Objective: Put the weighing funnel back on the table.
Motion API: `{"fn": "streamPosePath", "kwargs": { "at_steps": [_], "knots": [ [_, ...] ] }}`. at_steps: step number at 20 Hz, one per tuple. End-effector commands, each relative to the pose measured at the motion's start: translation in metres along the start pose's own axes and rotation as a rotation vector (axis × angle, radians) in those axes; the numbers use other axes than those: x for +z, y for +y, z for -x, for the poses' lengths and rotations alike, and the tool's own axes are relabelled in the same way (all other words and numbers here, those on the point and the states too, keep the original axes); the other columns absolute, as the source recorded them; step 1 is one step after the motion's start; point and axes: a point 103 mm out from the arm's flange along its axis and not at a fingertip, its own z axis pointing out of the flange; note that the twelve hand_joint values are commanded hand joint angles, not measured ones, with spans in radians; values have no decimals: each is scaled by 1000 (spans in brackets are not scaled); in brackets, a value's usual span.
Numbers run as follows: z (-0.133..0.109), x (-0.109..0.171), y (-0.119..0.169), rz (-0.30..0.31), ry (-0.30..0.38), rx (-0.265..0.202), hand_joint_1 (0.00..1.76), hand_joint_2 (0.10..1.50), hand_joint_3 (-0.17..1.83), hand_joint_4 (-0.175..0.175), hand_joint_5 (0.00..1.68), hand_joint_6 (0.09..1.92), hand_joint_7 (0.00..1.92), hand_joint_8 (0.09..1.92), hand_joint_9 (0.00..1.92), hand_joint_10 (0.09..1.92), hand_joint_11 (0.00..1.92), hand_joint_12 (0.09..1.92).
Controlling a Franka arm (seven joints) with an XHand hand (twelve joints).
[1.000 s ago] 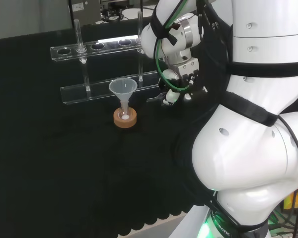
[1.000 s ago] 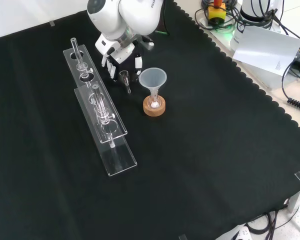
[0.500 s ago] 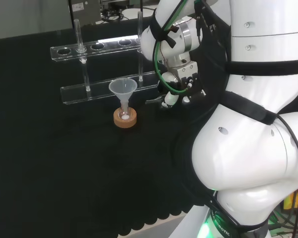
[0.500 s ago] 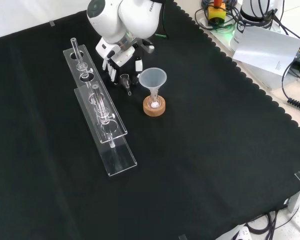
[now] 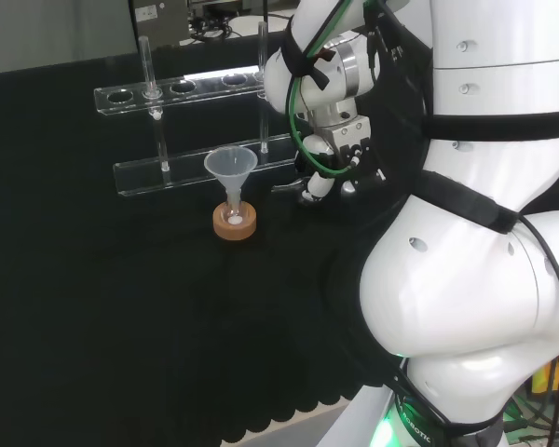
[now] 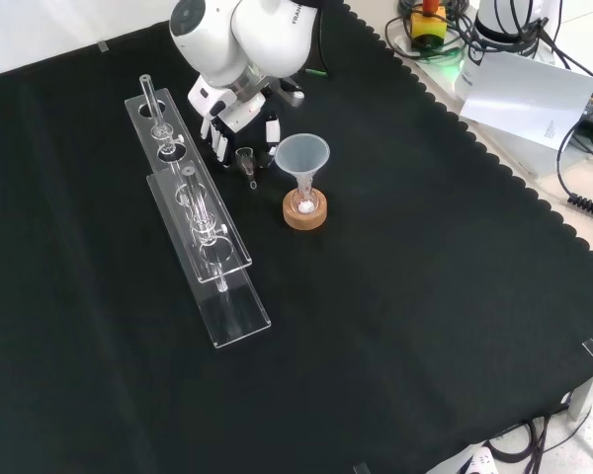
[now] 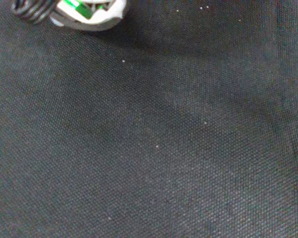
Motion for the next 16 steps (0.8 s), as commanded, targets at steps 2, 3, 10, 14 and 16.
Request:
{"fn": "streamPosePath", "kwargs": {
  "at_steps": [2, 3, 10, 14, 16],
  "knots": [
    [3, -1, -3, -2, 18, -13, 1014, 1004, 232, 172, 959, 1064, 751, 803, 939, 532, 623, 1190],
    [3, -1, -4, -3, 16, -13, 1008, 1038, 170, 174, 948, 1070, 739, 802, 928, 542, 613, 1198],
    [4, -3, -7, -5, 15, -16, 957, 698, 659, 0, 737, 916, 674, 777, 882, 549, 562, 1222],
    [2, -4, -9, -11, 1, -13, 950, 665, 706, 0, 705, 905, 651, 773, 867, 552, 544, 1229],
    [1, -4, -9, -14, 1, -12, 948, 661, 709, 0, 696, 901, 644, 770, 862, 553, 538, 1232]
  ]
}}
